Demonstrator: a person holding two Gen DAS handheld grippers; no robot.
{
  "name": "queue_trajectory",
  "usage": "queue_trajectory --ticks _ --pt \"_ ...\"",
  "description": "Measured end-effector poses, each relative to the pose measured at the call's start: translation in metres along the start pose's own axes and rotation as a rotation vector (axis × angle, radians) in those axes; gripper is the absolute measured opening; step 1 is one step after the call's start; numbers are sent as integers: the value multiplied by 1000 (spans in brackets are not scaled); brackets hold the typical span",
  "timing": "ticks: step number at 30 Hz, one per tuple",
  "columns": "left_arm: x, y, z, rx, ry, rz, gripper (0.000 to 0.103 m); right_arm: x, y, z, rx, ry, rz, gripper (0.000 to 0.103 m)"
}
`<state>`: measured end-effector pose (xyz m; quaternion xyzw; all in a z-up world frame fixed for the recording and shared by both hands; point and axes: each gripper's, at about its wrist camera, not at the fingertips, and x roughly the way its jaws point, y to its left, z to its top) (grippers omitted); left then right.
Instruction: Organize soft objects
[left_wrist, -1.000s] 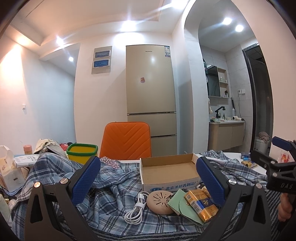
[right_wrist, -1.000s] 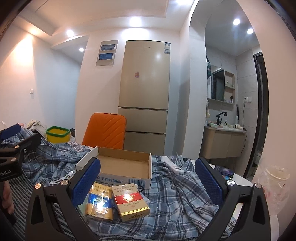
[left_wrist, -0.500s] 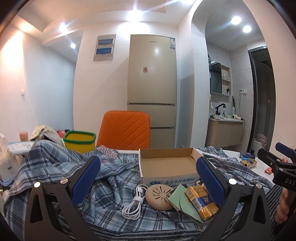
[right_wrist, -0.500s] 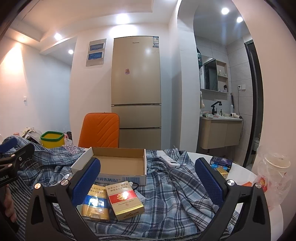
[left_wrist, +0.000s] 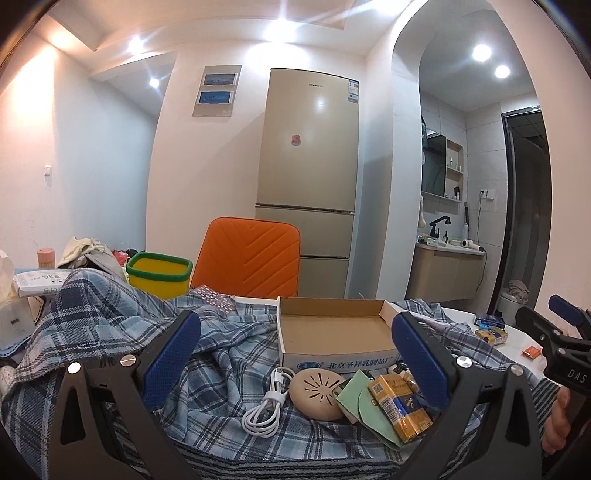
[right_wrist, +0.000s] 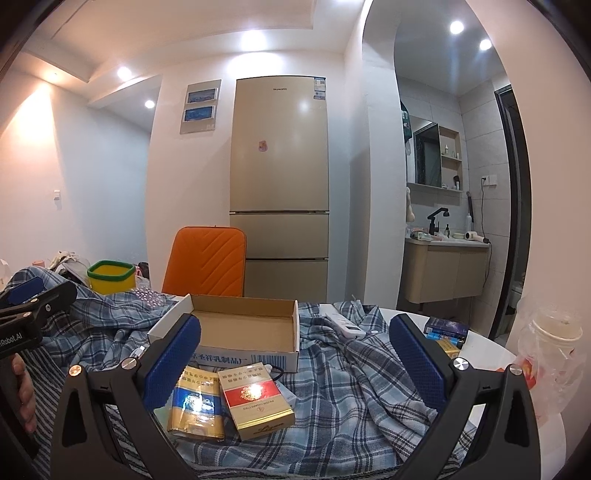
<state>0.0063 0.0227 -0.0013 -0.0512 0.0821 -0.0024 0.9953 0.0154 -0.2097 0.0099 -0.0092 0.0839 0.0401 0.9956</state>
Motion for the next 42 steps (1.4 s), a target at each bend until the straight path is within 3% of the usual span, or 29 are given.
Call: queue_trajectory --ticks 20,34,42 --pt "-9 0 0 -3 -50 0 103 -5 2 1 -3 -15 -6 103" --pt "-8 -3 0 10 -43 4 103 -5 5 1 -9 -10 -4 103" --pt "0 0 5 -3 8 19 103 -3 1 1 1 -5 -12 103"
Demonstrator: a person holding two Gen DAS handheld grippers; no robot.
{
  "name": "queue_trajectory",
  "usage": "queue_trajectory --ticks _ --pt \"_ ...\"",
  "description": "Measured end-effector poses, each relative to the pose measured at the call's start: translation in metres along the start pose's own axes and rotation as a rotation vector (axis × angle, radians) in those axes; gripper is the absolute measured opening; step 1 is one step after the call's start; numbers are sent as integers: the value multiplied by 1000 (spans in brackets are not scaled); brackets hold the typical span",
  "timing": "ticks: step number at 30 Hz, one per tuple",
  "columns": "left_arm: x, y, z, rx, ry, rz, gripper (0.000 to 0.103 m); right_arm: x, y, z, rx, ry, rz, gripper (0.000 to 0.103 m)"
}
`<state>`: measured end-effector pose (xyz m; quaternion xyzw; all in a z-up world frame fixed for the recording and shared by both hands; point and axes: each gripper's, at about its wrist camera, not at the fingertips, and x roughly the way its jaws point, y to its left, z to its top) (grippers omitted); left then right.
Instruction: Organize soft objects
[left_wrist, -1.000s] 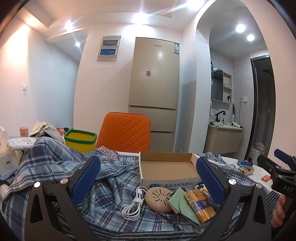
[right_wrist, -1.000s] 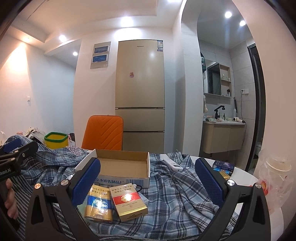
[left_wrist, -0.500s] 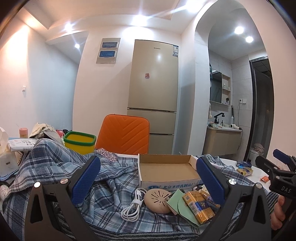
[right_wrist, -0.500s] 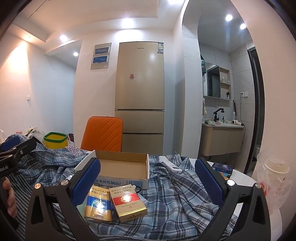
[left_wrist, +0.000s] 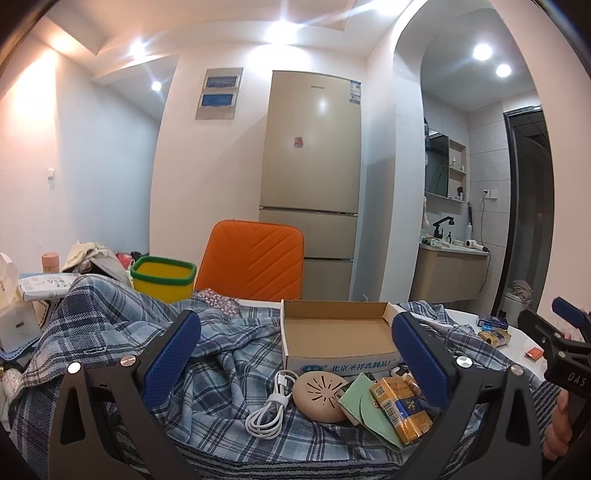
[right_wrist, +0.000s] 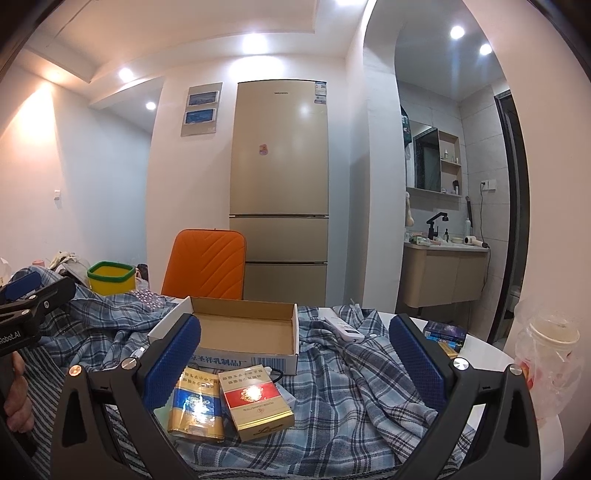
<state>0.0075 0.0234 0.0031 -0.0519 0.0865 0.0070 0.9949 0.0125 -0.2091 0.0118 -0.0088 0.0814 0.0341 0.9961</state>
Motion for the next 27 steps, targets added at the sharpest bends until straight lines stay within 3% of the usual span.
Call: queue_trajectory --ticks 4,10,16,22,27 --pt "4 0 12 -14 66 -37 103 5 -5 4 20 24 -13 103" --pt "7 -22 28 84 151 3 103 18 -15 30 62 119 4 103" --pt "15 -38 18 119 298 -31 103 27 -7 50 -14 154 40 103" --pt "31 -50 4 114 389 -57 103 45 5 43 -77 208 80 103" --pt "41 -56 -5 108 417 -73 103 80 -1 27 -80 360 180 103"
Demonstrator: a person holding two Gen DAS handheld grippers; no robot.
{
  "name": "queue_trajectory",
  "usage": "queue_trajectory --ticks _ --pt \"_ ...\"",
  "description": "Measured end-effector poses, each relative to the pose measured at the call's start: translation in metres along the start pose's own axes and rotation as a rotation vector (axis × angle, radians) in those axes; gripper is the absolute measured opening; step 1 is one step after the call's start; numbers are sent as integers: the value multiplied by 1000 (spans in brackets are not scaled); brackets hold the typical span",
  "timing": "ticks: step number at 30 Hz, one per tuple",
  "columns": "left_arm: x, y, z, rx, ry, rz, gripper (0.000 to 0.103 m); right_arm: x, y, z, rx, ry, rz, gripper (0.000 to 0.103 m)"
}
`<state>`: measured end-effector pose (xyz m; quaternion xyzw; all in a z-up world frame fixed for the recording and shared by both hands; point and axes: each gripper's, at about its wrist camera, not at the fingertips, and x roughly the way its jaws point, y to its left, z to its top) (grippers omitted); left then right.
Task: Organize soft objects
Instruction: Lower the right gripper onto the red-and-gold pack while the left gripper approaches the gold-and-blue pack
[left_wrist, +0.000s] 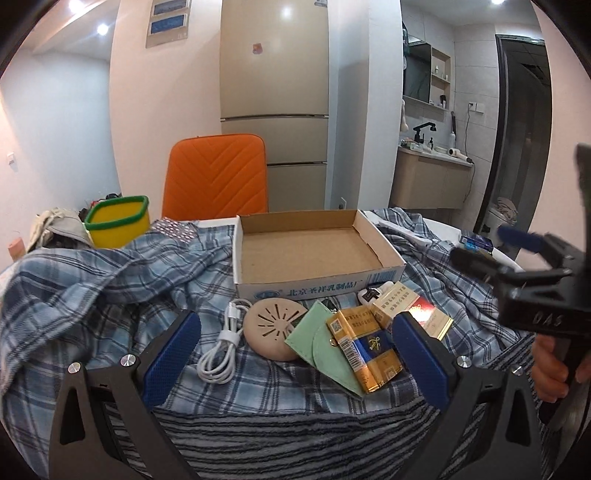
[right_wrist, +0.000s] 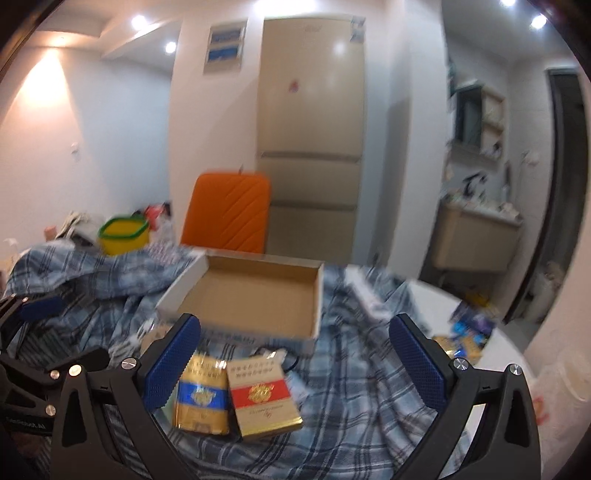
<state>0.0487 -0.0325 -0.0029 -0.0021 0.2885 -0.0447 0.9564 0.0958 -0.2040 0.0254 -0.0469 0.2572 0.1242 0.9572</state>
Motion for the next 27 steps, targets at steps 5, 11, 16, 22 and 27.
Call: queue_trajectory --ticks 5,11,16,22,27 --pt "15 -4 -4 -3 55 -34 97 39 -4 -15 -43 151 98 97" --pt "23 -4 -7 -13 90 -57 96 74 2 -32 -55 293 149 89" --pt "27 -2 -8 -24 112 -72 95 83 7 -37 -77 322 162 86" --pt "33 -2 -8 -22 136 -108 88 94 9 -42 -84 385 183 66" --pt "36 -3 -5 -20 160 -128 87 87 7 -41 -72 373 179 59"
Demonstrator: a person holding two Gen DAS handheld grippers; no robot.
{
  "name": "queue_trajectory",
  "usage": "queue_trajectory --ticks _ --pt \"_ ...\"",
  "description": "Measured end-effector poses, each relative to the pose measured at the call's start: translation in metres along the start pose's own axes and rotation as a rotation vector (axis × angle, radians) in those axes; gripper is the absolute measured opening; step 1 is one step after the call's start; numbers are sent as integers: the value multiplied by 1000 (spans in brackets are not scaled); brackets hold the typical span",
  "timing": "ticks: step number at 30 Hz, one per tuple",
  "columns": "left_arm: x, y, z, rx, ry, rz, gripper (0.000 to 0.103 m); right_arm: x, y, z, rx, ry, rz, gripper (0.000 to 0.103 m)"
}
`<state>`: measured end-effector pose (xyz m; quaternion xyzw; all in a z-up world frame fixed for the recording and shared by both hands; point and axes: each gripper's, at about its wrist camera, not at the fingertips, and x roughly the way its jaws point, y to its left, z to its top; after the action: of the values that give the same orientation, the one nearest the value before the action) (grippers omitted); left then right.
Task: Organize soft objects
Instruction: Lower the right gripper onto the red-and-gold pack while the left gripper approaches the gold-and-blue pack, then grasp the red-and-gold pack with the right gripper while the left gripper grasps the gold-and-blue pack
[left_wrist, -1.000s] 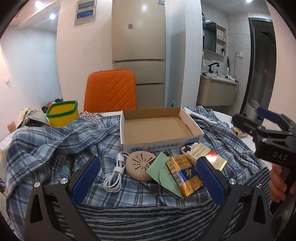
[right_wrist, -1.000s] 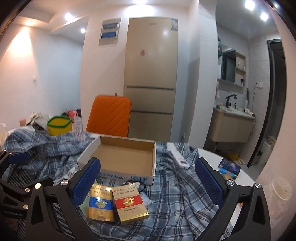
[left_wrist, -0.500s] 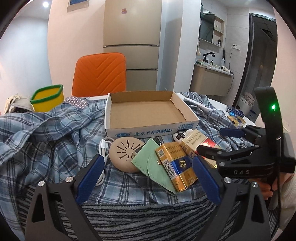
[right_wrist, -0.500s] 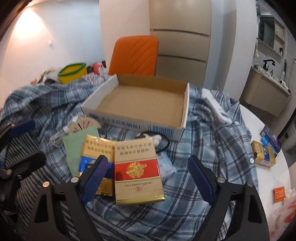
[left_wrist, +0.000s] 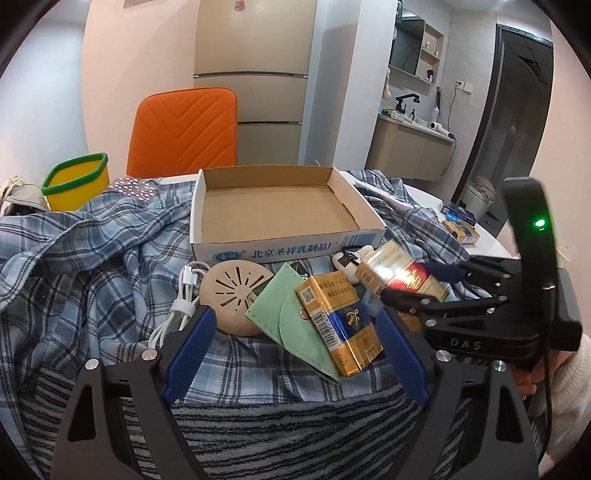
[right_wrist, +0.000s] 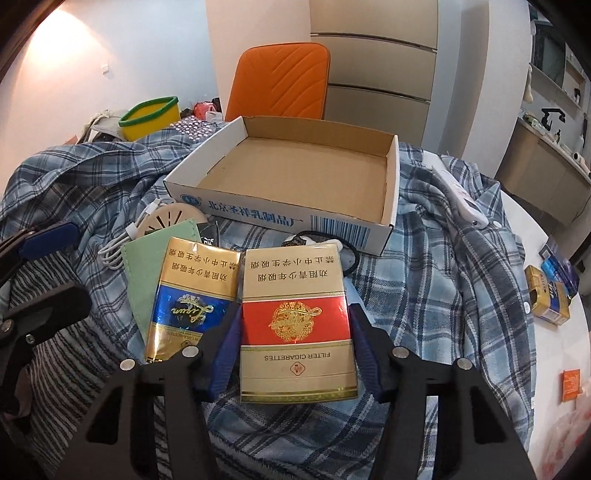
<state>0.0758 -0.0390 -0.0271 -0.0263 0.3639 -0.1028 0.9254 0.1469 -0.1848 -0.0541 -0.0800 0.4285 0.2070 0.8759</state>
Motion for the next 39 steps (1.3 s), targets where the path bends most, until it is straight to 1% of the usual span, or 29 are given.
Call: queue_trajectory --ticks 4,7,9,11,12,14,16,19,21,24,26,28,30,32,36,37,39 --pt "2 -9 2 23 20 -26 87 -22 -4 -1 34 -71 -40 59" --pt "6 -19 4 53 29 -26 87 -38 -10 -3 85 -124 -76 59" --pt "11 -23 4 61 46 -53 83 -48 -14 -7 113 -146 -102 59" --pt "19 -25 4 50 80 -90 81 -54 -18 -11 146 -163 -125 59" --pt "24 -26 4 43 99 -104 81 -56 -20 -13 164 -168 -141 59" --pt "30 -27 6 66 118 -113 81 -60 -25 -18 191 -178 -158 59" --pt "34 -26 14 102 108 -102 81 -62 -29 -22 211 -183 -156 59" --pt "42 -19 26 126 127 -110 81 -60 -33 -28 232 -180 -139 59" --pt "51 -14 32 117 158 -128 81 -57 -31 -31 230 -174 -135 59" --pt "68 -10 31 78 244 -162 80 -52 -26 -33 213 -168 -142 59" --pt "69 -11 28 53 253 -195 78 -52 -24 -33 204 -171 -145 59" --pt "67 -13 25 52 243 -207 78 -53 -22 -34 194 -178 -147 59" --pt "67 -14 22 41 240 -215 74 -52 -21 -34 188 -176 -145 59" --pt "70 -14 20 28 253 -241 69 -50 -20 -33 181 -169 -142 59" --pt "76 -15 20 12 266 -273 63 -46 -15 -33 159 -154 -128 59" --pt "78 -15 20 2 277 -287 59 -46 -14 -33 154 -153 -124 59" --pt "83 -12 17 -38 323 -330 50 -45 -12 -34 145 -150 -121 59"
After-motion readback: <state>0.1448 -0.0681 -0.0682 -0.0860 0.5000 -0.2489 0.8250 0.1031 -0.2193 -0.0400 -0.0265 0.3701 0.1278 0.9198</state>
